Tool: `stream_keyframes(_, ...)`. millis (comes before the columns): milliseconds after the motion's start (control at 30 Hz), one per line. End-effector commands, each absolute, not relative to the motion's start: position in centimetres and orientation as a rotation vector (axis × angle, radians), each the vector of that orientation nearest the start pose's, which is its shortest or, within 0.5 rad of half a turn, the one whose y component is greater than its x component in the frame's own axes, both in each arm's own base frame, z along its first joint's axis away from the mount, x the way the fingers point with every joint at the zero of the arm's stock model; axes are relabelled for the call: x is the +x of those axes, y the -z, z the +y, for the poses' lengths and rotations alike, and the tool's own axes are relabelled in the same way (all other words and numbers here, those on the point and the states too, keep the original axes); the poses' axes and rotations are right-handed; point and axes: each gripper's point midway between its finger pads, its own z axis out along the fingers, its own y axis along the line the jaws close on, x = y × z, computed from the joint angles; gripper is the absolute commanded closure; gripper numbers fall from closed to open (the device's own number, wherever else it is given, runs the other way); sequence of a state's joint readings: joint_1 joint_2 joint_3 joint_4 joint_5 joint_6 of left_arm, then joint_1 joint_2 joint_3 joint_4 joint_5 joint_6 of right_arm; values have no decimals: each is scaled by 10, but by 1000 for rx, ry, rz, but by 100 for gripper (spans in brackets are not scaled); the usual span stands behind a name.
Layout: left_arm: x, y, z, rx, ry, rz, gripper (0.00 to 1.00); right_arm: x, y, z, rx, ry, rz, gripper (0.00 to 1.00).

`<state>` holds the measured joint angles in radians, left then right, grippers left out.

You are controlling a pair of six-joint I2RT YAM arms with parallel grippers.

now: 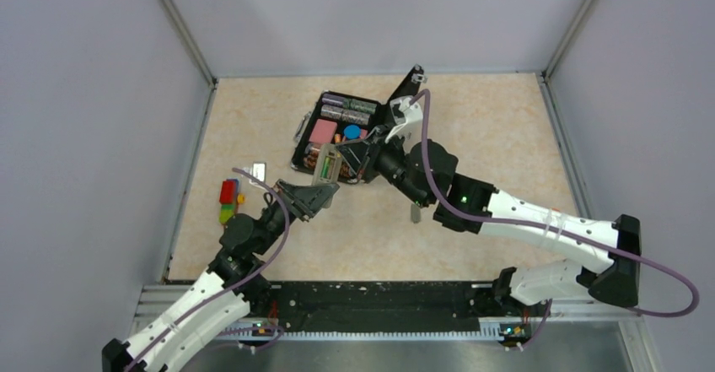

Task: Load the batteries into the remote control

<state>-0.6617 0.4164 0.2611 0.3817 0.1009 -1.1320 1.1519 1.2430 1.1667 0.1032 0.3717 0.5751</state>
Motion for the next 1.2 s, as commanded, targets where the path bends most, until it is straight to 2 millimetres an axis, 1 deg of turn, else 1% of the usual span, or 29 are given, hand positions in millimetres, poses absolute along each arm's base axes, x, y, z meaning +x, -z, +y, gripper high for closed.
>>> stream_keyframes(0, 172, -344, -204, -295, 1720, 1303, 100, 209, -405, 388, -174, -1103, 1577, 100)
stream_keyframes(167, 172, -350, -206, -330, 1789, 1282, 100, 210, -402, 394, -211, -1057, 1568, 100)
stream_keyframes(300, 172, -353, -200, -381, 1841, 1226, 100, 214, -395, 397, -230, -1012, 1570, 100)
stream_keyframes(533, 173, -355, -200, -383, 1830, 1227, 100, 218, -385, 402, -252, -973, 1564, 100)
stream_keyframes(800, 175, -350, -200, -389, 1809, 1250, 100, 213, -384, 413, -284, -997, 1545, 100)
stream_keyframes(933, 177, -345, -200, -402, 1790, 1267, 100, 211, -386, 416, -262, -1044, 1552, 100)
stream_keyframes(1000, 177, -346, -200, -403, 1793, 1259, 100, 209, -385, 419, -257, -1063, 1563, 100)
stream_keyframes(1167, 178, -348, -197, -422, 1795, 1247, 100, 216, -366, 417, -221, -1013, 1607, 100)
